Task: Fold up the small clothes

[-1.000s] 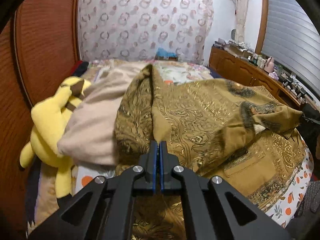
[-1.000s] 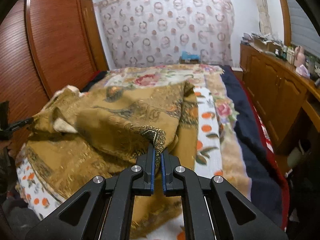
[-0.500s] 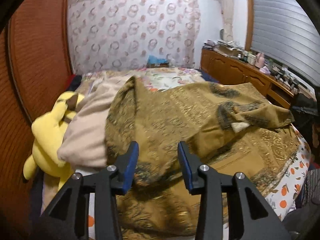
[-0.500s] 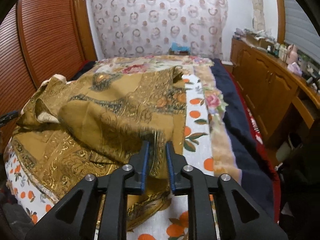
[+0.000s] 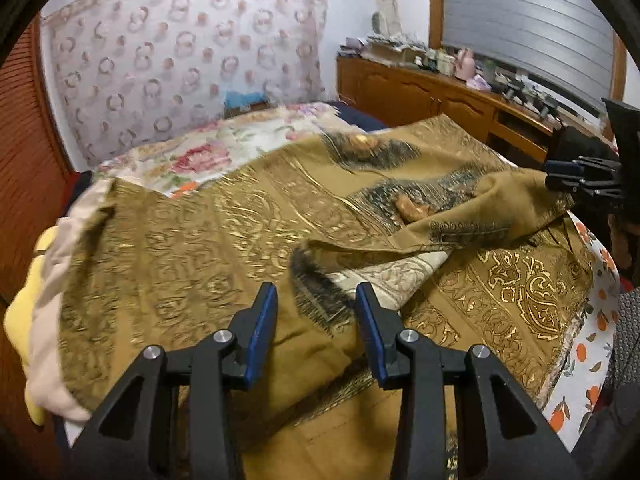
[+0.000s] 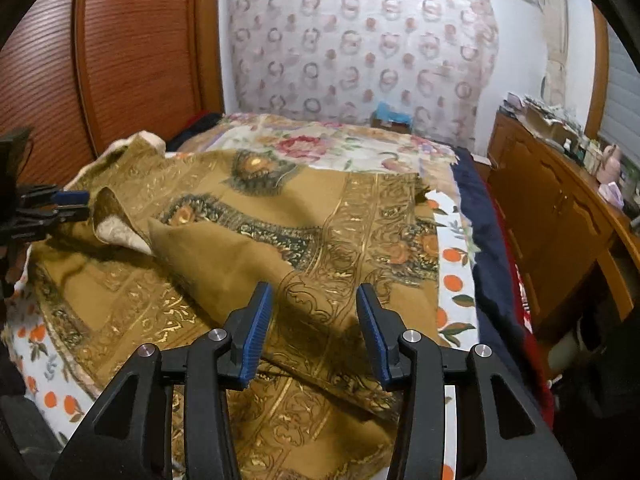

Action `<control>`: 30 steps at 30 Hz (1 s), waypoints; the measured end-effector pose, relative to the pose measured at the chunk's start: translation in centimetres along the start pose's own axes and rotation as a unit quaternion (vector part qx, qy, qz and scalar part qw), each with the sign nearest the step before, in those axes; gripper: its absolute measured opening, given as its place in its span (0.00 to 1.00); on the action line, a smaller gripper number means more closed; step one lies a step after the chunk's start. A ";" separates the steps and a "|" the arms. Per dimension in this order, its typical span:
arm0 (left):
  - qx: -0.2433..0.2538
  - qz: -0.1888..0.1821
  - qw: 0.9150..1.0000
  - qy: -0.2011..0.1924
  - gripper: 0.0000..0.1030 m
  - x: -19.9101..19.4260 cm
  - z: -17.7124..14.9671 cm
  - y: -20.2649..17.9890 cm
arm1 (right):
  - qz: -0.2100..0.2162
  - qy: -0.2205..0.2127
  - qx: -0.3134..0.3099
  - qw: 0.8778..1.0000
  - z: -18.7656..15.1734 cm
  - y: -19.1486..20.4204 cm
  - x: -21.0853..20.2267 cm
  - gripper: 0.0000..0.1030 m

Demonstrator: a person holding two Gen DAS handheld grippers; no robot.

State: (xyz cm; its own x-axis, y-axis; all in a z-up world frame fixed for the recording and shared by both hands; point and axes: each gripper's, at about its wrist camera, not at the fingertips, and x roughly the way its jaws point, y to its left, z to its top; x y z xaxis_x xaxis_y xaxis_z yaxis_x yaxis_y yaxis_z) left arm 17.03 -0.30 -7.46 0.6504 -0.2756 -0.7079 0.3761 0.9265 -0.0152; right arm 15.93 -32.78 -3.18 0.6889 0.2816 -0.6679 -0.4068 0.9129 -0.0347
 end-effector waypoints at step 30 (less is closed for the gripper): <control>0.005 -0.022 0.997 -0.077 0.00 -9.7 -1.6 -3.0 | 0.007 0.041 0.095 0.995 -3.9 -5.4 -0.9 0.43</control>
State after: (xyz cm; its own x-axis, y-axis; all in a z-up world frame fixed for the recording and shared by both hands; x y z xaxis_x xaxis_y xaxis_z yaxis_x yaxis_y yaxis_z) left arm 8.56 0.03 -1.64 0.7268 -0.3532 -0.5891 0.4126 0.9102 -0.0367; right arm 15.20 -39.14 -5.28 0.6304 0.2762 -0.7255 -0.2900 0.9507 0.1099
